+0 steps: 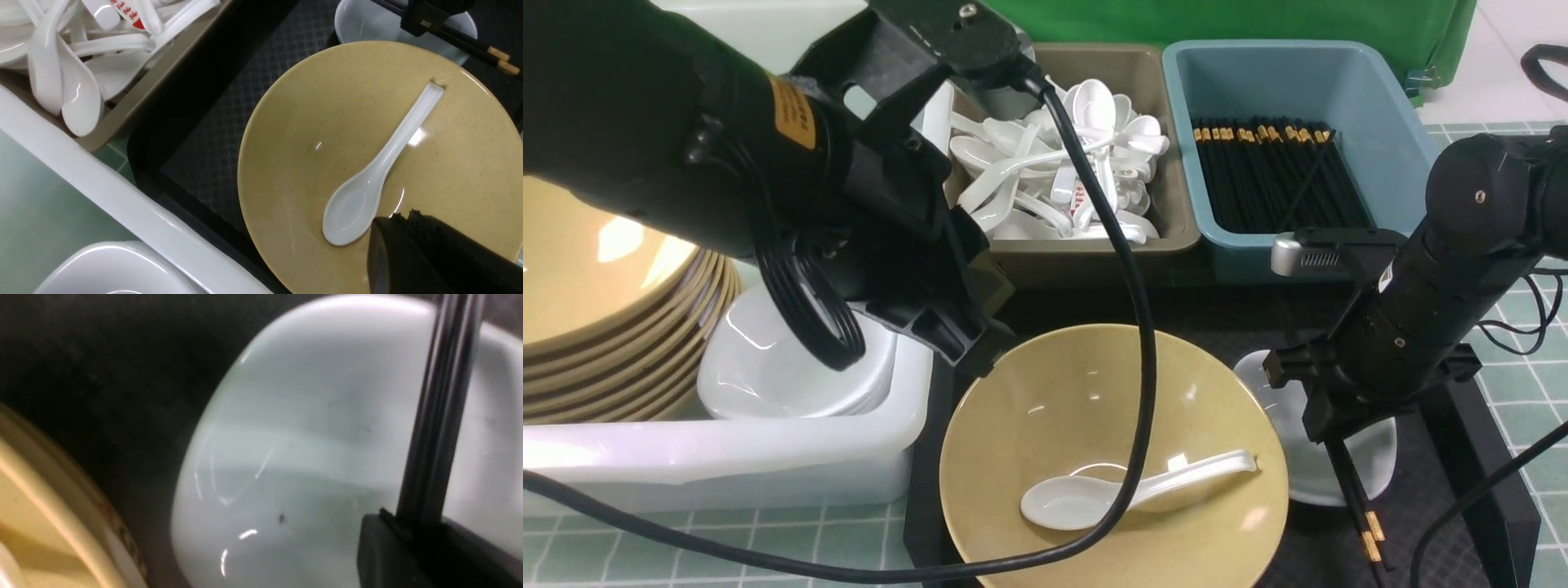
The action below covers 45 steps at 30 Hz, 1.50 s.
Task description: On blue table put chopsticks spoon bowls plates into blue grey white boxes.
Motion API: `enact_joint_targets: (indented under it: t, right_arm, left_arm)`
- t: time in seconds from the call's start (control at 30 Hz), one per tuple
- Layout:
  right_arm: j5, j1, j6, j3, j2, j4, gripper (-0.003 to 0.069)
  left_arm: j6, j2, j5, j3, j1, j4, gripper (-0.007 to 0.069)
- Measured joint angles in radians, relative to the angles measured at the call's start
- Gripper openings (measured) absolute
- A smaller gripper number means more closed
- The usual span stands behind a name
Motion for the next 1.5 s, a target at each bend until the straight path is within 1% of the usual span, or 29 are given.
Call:
enact_joint_targets:
  t: [0.13,0.2,0.33,0.4,0.43,0.47,0.57,0.6,0.63,0.67,0.73,0.77,0.83,0.9,1.03,1.2,1.33,1.37,1.43,1.5]
  right_arm:
    - [0.032,0.001,-0.031,-0.015,-0.013,-0.001,0.0153]
    - [0.06,0.002,-0.076,-0.044,-0.052,-0.001,0.0153]
    - [0.08,0.002,-0.107,-0.133,-0.107,-0.02,0.0153]
    - [0.078,0.002,-0.115,-0.195,-0.117,-0.041,0.0152]
    - [0.064,0.001,-0.119,-0.256,-0.116,-0.058,0.0152]
    - [0.083,-0.004,-0.119,-0.313,-0.108,-0.06,0.0152]
    - [0.124,-0.018,-0.119,-0.418,-0.064,-0.035,0.0152]
    - [0.117,-0.023,-0.118,-0.448,-0.047,-0.032,0.0152]
    - [0.055,-0.037,-0.107,-0.506,-0.012,-0.031,0.0152]
    - [0.043,-0.039,-0.104,-0.506,-0.012,-0.033,0.0152]
    - [-0.008,-0.063,-0.077,-0.591,0.033,-0.039,0.0152]
    - [-0.011,-0.074,-0.07,-0.649,0.065,-0.051,0.015]
    - [0.035,-0.084,-0.085,-0.685,0.091,-0.056,0.015]
    - [0.115,-0.085,-0.12,-0.681,0.107,-0.059,0.015]
    - [0.202,-0.074,-0.157,-0.644,0.11,-0.045,0.015]
    - [0.256,-0.074,-0.183,-0.636,0.111,-0.037,0.0149]
    - [0.31,-0.074,-0.207,-0.635,0.112,0.005,0.0147]
    - [0.332,-0.074,-0.211,-0.635,0.112,0.015,0.0144]
    - [0.358,-0.074,-0.224,-0.633,0.114,0.021,0.0106]
    - [0.358,-0.074,-0.228,-0.631,0.115,0.026,0.01]
  left_arm:
    - [0.0,0.0,-0.002,0.0,0.0,0.0,-0.0015]
    - [0.0,0.003,-0.013,0.0,0.0,0.0,-0.0015]
    - [-0.008,0.031,-0.062,0.0,0.0,0.0,-0.0015]
    - [-0.017,0.055,-0.118,0.0,0.0,0.0,-0.0015]
    - [-0.029,0.086,-0.171,-0.001,0.0,0.0,-0.0015]
    - [-0.037,0.12,-0.241,-0.005,0.0,0.0,-0.0015]
    - [-0.055,0.182,-0.349,-0.043,0.007,0.001,-0.0015]
    - [-0.059,0.205,-0.372,-0.064,0.013,0.0,-0.0015]
    - [-0.062,0.238,-0.41,-0.122,0.026,0.0,-0.0015]
    - [-0.064,0.242,-0.413,-0.129,0.03,0.001,-0.0015]
    - [-0.066,0.269,-0.428,-0.194,0.055,0.002,-0.0015]
    - [-0.068,0.278,-0.429,-0.228,0.073,0.004,-0.0015]
    - [-0.072,0.279,-0.411,-0.251,0.093,0.012,-0.0015]
    - [-0.075,0.278,-0.386,-0.257,0.108,0.018,-0.0015]
    - [-0.075,0.278,-0.337,-0.258,0.122,0.026,-0.0015]
    - [-0.075,0.278,-0.316,-0.258,0.124,0.026,-0.0015]
    - [-0.075,0.278,-0.287,-0.259,0.124,0.026,-0.0015]
    - [-0.075,0.278,-0.276,-0.259,0.124,0.026,-0.0015]
    - [-0.075,0.278,-0.254,-0.259,0.124,0.026,-0.0015]
    - [-0.075,0.278,-0.23,-0.259,0.124,0.026,-0.0015]
